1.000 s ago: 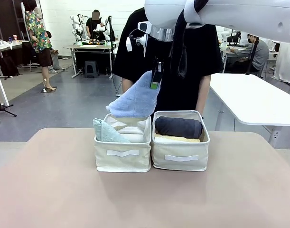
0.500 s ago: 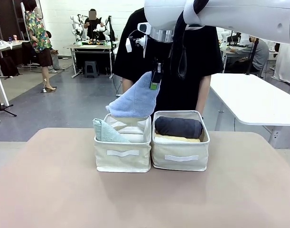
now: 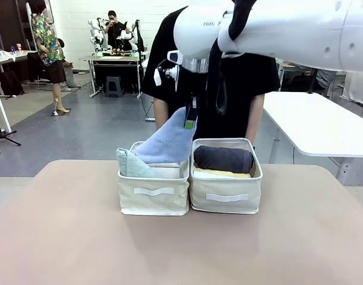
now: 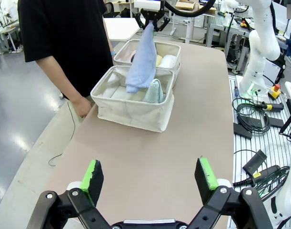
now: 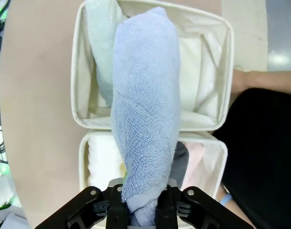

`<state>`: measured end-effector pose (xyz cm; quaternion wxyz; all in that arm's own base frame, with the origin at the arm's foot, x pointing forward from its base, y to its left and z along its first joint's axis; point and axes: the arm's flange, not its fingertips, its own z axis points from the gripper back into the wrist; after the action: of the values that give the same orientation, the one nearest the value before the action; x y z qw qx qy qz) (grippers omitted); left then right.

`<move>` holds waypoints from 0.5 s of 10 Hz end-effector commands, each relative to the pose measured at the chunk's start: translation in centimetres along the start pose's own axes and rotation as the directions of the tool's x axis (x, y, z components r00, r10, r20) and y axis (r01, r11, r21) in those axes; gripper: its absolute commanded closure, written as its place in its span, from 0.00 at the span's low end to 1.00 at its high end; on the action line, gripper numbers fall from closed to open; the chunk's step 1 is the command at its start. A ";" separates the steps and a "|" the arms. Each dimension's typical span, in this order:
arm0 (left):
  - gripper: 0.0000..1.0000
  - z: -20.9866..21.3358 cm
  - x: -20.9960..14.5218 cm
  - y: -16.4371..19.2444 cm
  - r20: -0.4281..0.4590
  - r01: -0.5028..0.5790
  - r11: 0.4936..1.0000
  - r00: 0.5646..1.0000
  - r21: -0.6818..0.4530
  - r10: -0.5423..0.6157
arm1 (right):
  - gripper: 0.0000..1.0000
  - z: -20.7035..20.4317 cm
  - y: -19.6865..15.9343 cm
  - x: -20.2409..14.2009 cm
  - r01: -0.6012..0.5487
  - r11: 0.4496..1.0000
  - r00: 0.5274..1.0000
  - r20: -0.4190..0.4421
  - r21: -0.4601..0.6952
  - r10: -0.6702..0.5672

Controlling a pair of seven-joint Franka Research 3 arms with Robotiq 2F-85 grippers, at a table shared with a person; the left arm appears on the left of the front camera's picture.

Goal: Sort the towels based on their folding style.
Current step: Pick up another triangle-folded towel from the table and place it in the left Fabric basket.

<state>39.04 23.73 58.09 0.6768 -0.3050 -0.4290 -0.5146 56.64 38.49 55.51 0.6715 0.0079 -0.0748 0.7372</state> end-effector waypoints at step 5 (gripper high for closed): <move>0.00 0.1 0.0 0.0 0.020 0.017 1.000 1.000 0.007 -0.018 | 0.84 -2.4 -2.8 0.3 0.035 0.999 0.999 0.039 -0.015 -0.034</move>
<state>39.04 23.73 58.09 0.6769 -0.3050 -0.4290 -0.5146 58.46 38.86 53.23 0.6758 0.0155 -0.0828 0.7323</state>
